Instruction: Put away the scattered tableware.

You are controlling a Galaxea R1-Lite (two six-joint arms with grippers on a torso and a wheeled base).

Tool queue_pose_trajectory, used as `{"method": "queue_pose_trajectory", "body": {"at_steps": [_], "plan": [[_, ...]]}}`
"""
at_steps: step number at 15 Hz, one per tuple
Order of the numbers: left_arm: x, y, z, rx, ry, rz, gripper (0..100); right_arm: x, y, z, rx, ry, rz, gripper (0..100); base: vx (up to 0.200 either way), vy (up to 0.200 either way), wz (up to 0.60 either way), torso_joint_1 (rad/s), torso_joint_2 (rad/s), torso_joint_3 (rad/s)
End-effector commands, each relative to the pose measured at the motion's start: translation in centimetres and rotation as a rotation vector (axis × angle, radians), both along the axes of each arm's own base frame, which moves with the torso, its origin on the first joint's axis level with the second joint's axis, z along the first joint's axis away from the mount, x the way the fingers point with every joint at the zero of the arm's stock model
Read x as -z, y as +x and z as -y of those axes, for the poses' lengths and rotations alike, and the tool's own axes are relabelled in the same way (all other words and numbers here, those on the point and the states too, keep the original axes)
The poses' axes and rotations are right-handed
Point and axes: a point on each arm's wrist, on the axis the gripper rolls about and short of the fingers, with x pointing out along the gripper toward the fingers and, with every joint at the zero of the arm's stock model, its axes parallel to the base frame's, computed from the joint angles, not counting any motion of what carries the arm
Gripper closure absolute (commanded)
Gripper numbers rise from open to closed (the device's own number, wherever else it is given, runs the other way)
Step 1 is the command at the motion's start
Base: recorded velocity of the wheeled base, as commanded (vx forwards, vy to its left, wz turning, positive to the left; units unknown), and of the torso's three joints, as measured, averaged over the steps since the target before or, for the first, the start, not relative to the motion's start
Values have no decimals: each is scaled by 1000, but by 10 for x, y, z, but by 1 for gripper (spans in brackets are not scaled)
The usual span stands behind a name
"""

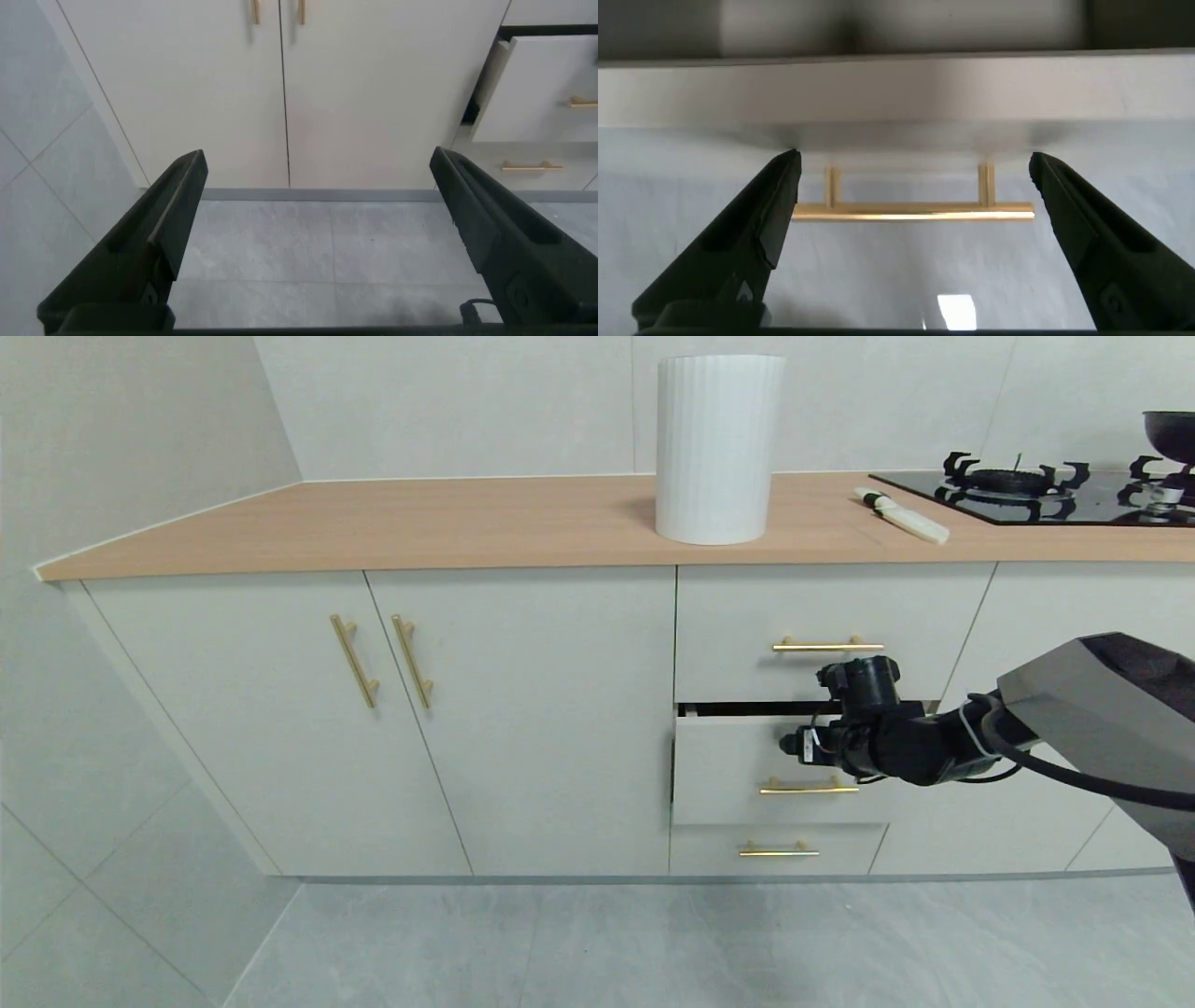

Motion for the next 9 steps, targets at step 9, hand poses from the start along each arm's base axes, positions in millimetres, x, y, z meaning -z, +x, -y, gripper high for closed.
{"method": "queue_pose_trajectory", "body": {"at_steps": [9], "plan": [[0, 0, 0, 0, 0, 0, 0, 24, 20, 8, 49, 21, 133, 0, 0, 0, 0, 0, 0, 0]]}}
